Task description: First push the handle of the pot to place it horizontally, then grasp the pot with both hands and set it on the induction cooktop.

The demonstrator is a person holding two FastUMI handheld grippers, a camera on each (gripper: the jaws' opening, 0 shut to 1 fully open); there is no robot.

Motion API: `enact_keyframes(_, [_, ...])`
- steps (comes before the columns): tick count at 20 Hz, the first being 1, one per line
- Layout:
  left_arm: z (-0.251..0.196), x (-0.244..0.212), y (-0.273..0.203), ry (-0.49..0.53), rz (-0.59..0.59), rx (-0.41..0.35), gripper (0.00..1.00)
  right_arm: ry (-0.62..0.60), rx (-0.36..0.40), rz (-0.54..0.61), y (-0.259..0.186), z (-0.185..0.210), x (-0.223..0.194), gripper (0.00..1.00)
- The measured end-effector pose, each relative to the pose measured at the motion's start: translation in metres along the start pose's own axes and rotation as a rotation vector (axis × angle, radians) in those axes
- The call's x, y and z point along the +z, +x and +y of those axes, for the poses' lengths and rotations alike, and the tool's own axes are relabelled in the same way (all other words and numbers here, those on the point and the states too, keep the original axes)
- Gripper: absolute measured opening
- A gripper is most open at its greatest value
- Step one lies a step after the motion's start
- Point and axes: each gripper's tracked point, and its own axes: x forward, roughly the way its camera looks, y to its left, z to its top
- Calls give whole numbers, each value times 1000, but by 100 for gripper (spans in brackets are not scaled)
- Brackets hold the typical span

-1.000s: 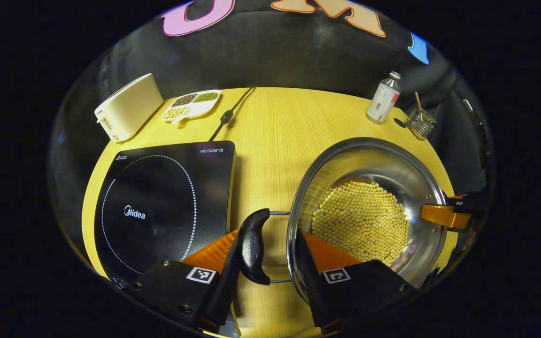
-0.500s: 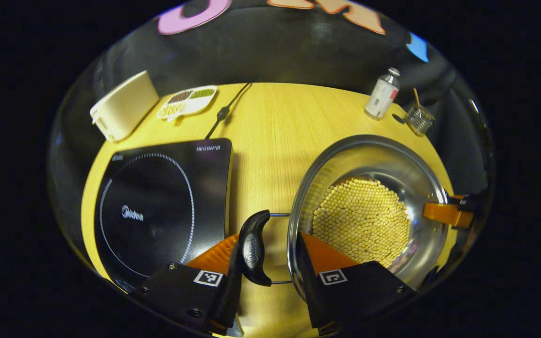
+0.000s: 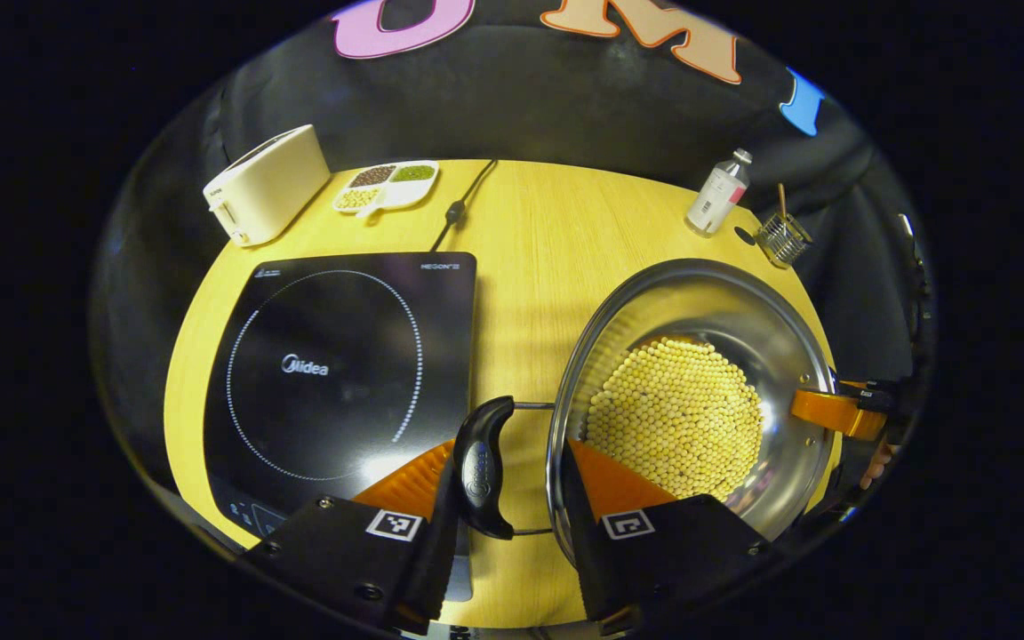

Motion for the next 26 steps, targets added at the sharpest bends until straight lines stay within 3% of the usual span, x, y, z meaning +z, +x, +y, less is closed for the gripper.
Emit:
enact_keyframes(4, [30,7,-25,17,-26,27,59,12,35,-19,9,-3,-5,48])
enact_keyframes(7, [50,12,-27,31,-30,-6,59,28,5,-26,7,-1,-9,52])
enact_keyframes(8, [57,13,-25,36,-29,-23,59,29,-10,-29,7,-2,-9,47])
enact_keyframes(14, [128,28,-20,97,-45,-80,59,82,-70,-43,3,0,-9,47])
enact_keyframes(18, [181,34,-15,98,-34,-86,59,75,-82,-27,0,-2,-5,51])
enact_keyframes(19, [190,33,-12,93,-28,-89,59,73,-85,-23,0,-2,-3,47])
enact_keyframes(21, [208,33,-6,87,-15,-90,59,63,-94,-7,-4,-3,-1,51])
enact_keyframes(26, [237,47,2,101,-40,-87,58,59,-95,17,-9,-5,9,47])
